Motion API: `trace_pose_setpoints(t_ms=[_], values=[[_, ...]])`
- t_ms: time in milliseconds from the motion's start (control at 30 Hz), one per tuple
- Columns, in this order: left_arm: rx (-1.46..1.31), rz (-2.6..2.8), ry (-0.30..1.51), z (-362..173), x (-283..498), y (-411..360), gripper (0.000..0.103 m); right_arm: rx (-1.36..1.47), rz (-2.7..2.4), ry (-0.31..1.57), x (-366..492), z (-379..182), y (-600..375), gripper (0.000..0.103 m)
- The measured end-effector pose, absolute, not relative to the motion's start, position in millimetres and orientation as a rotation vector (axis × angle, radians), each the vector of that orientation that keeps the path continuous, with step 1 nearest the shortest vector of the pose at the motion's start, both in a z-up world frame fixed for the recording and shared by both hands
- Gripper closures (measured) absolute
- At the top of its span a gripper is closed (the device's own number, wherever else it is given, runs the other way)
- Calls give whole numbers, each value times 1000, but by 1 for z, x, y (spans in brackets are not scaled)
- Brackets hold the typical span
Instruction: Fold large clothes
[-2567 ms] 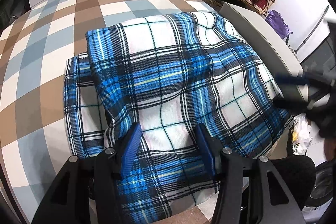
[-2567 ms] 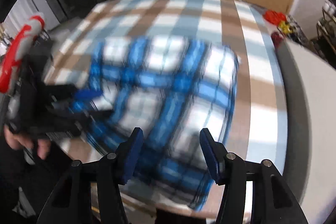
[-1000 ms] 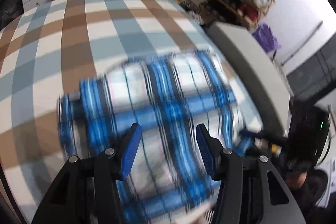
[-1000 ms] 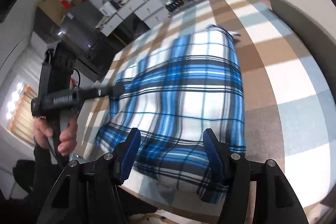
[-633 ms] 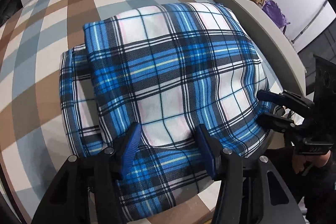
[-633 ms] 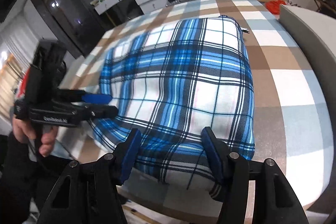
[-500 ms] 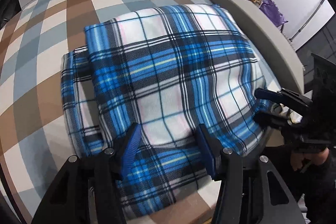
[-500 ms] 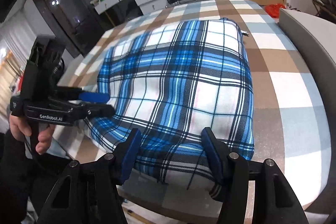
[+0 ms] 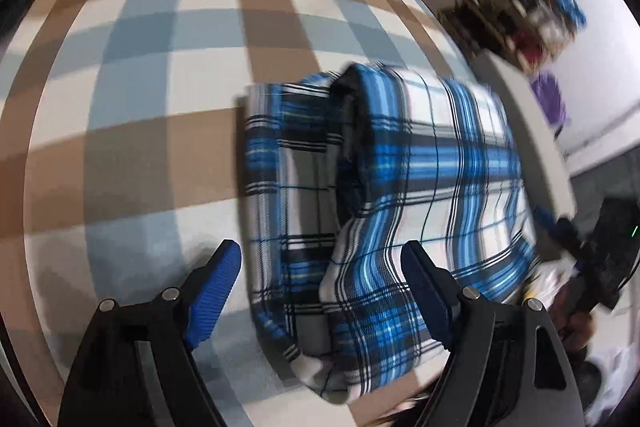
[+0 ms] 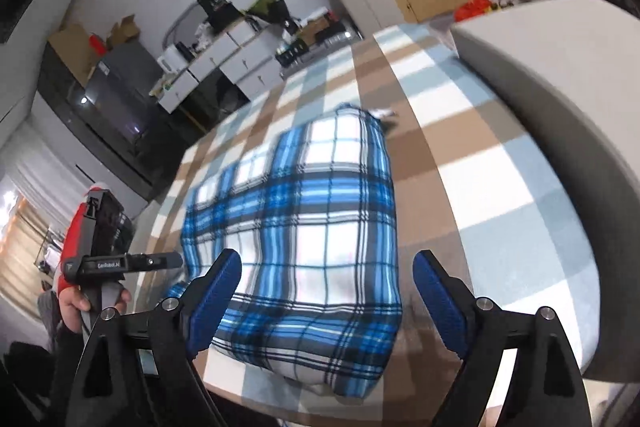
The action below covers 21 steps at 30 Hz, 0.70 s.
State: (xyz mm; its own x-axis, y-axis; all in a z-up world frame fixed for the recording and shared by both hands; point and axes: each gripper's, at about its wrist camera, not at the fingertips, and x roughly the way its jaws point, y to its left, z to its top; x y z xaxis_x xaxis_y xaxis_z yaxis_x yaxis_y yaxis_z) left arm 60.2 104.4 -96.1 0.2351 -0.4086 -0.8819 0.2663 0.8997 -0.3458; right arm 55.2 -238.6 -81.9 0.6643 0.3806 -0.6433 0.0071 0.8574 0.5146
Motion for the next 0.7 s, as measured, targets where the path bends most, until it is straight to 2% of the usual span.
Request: trace_pose_setpoints(t_ms=[67,200,333,367,400,433,500,600,700], values=[[-107,-442,1210,-95,65,100,24,525,214,845,58,-85,-241,14],[-181,-520,1283,-110,74,91,25,553,226,866,63,-90,-243,14],[-123,-544,1252,-105,75,79,25,580,229,929,73,-103,-249,14],[-106,-548,1243,-103,75,74,28,628,251,935,76,-107,-255,14],[-101,-578,1256,-104,75,68,38,662,269,950,79,-112,-258,14],[-78,-585,1250,-102,74,63,38,679,273,967,81,-116,-260,14],[-67,-602,1256,-103,74,55,53,685,279,990,84,-120,-258,14],[-63,-643,1258,-102,72,43,59,658,328,999,87,-118,-249,14],[9,-633,1215,-97,67,35,59,612,314,1005,84,-117,-244,17]])
